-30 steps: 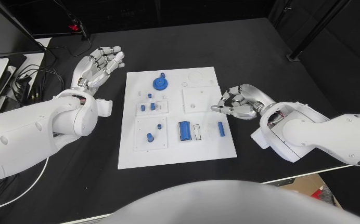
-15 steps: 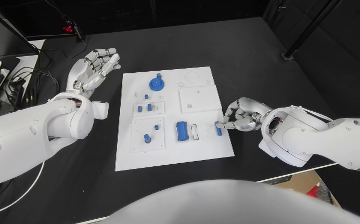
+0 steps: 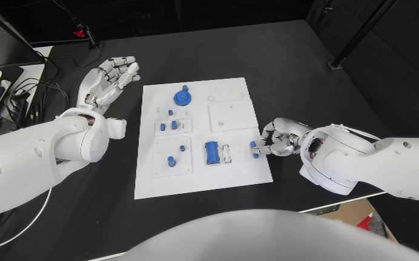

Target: Assemble the parts on the task board

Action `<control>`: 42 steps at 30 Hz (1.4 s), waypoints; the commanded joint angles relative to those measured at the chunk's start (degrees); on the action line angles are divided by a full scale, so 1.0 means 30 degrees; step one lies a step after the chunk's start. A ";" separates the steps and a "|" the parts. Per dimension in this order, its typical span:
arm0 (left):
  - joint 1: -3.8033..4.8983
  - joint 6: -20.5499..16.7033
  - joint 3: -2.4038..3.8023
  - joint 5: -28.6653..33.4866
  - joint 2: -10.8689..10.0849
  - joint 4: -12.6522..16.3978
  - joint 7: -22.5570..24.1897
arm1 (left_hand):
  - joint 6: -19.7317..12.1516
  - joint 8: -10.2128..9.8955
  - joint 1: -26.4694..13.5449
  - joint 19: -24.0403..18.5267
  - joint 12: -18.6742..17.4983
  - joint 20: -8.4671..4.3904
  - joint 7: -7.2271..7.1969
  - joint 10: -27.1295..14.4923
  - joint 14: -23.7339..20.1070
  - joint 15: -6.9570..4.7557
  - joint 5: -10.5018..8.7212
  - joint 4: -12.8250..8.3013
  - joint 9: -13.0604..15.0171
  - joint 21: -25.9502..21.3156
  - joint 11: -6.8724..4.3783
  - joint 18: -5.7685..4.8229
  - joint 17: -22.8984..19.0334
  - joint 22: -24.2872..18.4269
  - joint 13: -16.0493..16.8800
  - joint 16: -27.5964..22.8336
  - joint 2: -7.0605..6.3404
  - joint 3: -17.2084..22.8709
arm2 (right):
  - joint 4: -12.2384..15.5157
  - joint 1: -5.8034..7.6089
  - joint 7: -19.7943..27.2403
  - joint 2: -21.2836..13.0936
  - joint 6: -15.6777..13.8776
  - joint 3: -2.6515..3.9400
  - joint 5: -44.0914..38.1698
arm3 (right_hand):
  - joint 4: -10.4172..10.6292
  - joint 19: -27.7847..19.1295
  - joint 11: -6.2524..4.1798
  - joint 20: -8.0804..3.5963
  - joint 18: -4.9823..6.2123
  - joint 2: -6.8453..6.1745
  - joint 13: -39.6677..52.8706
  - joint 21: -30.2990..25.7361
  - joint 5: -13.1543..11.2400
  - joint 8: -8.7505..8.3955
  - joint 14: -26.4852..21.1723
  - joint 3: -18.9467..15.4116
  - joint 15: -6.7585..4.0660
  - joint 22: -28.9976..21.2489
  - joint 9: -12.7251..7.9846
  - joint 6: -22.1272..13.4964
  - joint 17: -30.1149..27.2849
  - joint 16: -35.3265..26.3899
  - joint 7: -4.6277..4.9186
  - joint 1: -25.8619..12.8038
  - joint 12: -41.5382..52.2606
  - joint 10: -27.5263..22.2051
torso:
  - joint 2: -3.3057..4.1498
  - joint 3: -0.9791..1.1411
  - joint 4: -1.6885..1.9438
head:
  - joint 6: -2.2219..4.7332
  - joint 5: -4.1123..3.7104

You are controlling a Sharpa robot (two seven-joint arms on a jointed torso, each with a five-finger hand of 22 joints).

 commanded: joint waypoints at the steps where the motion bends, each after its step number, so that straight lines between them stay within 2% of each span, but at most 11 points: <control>1: 0.0021 0.0163 0.0019 0.0010 -0.0021 0.0051 0.1489 | -0.0159 0.0116 -0.0020 0.0050 0.0067 -0.0017 0.2945 -0.0149 -0.0075 -0.0059 0.0069 -0.0046 -0.0016 0.0112 -0.0022 0.0040 -0.0015 -0.0008 -0.0016 0.0086 0.0215 -0.0019 | -0.0172 -0.0002 -0.0316 0.0268 0.0475 -0.0012 -0.0664 | -0.0005 0.1986 0.0035 0.0142 -0.0141 0.0061 0.5028 0.0063 0.0067 -0.0099 0.2018 -0.0094 0.0181 0.5031 -0.0022 0.0053 0.5027 0.0047 0.0007 -0.0100 0.0048 0.2021 | -0.0016 -0.0014 0.0024 | 0.0000 0.0018; 6: 0.0019 0.0164 0.0019 0.0010 -0.0054 0.0078 0.1493 | -0.0159 0.0116 -0.0020 0.0050 0.0067 -0.0017 0.2945 -0.0149 -0.0075 -0.0059 0.0069 -0.0046 -0.0016 0.0112 -0.0022 0.0040 -0.0015 -0.0008 -0.0016 0.0086 0.0215 -0.0019 | -0.0375 -0.0092 -0.0377 0.0613 0.0659 -0.0015 -0.0718 | -0.0010 0.1986 0.0036 0.0146 -0.0141 0.0095 0.5028 0.0063 0.0074 -0.0118 0.2018 -0.0086 0.0182 0.5031 -0.0039 0.0050 0.5027 0.0047 0.0008 -0.0095 0.0048 0.2021 | -0.0008 -0.0008 0.0017 | 0.0000 0.0098; 11: 0.0019 0.0150 0.0019 0.0010 -0.0083 0.0123 0.1487 | -0.0159 0.0116 -0.0020 0.0050 0.0067 -0.0017 0.2945 -0.0149 -0.0075 -0.0059 0.0069 -0.0046 -0.0016 0.0112 -0.0022 0.0040 -0.0015 -0.0008 -0.0016 0.0086 0.0215 -0.0019 | -0.0631 -0.0190 -0.0537 0.0884 0.1134 -0.0016 -0.0732 | -0.0014 0.1986 0.0040 0.0154 -0.0141 0.0173 0.5028 0.0063 0.0059 -0.0161 0.2018 -0.0073 0.0187 0.5031 -0.0078 0.0046 0.5027 0.0047 0.0012 -0.0094 0.0048 0.2021 | -0.0013 -0.0039 0.0007 | 0.0000 0.0152; 24: 0.0018 0.0139 0.0019 0.0010 -0.0147 0.0219 0.1467 | -0.0159 0.0116 -0.0020 0.0050 0.0067 -0.0017 0.2945 -0.0149 -0.0075 -0.0059 0.0069 -0.0046 -0.0016 0.0112 -0.0022 0.0040 -0.0015 -0.0008 -0.0016 0.0086 0.0215 -0.0019 | -0.1216 -0.0575 -0.1309 0.1449 0.2515 -0.0013 -0.1511 | -0.0037 0.1986 0.0055 0.0178 -0.0141 0.0411 0.5028 0.0063 -0.0111 -0.0253 0.2018 -0.0045 0.0203 0.5031 -0.0179 0.0083 0.5027 0.0047 0.0023 -0.0038 0.0048 0.2021 | -0.0008 0.0001 0.0018 | 0.0000 0.0106; 38: 0.0014 0.0184 0.0019 0.0010 -0.0140 0.0200 0.1452 | -0.0167 0.0129 -0.0004 0.0040 0.0099 -0.0016 0.2946 -0.0161 -0.0077 -0.0059 0.0097 -0.0045 -0.0019 0.0113 -0.0021 0.0040 -0.0050 -0.0023 -0.0030 0.0110 0.0229 -0.0038 | -0.1518 -0.0821 -0.1737 0.2040 0.3503 -0.0011 -0.3081 | -0.0016 0.1986 0.0072 0.0202 -0.0141 0.0495 0.5028 0.0063 -0.0153 -0.0364 0.2018 -0.0149 0.0228 0.5031 -0.0295 0.0110 0.5027 0.0047 0.0045 -0.0136 0.0048 0.2021 | -0.0001 -0.0022 0.0007 | 0.0000 0.0060; 42: 0.0012 0.0195 0.0019 0.0010 -0.0140 0.0199 0.1443 | -0.0167 0.0129 -0.0004 0.0040 0.0099 -0.0016 0.2946 -0.0161 -0.0077 -0.0059 0.0097 -0.0045 -0.0019 0.0113 -0.0021 0.0040 -0.0050 -0.0023 -0.0030 0.0110 0.0229 -0.0038 | -0.1530 -0.0885 -0.1870 0.2111 0.3839 -0.0011 -0.3170 | -0.0078 0.1986 0.0120 0.0234 -0.0141 0.0591 0.5028 0.0063 -0.0088 -0.0590 0.2018 -0.0150 0.0269 0.5031 -0.0465 -0.0035 0.5027 0.0047 0.0108 0.0045 0.0048 0.2021 | -0.0005 -0.0013 0.0016 | 0.0000 0.0062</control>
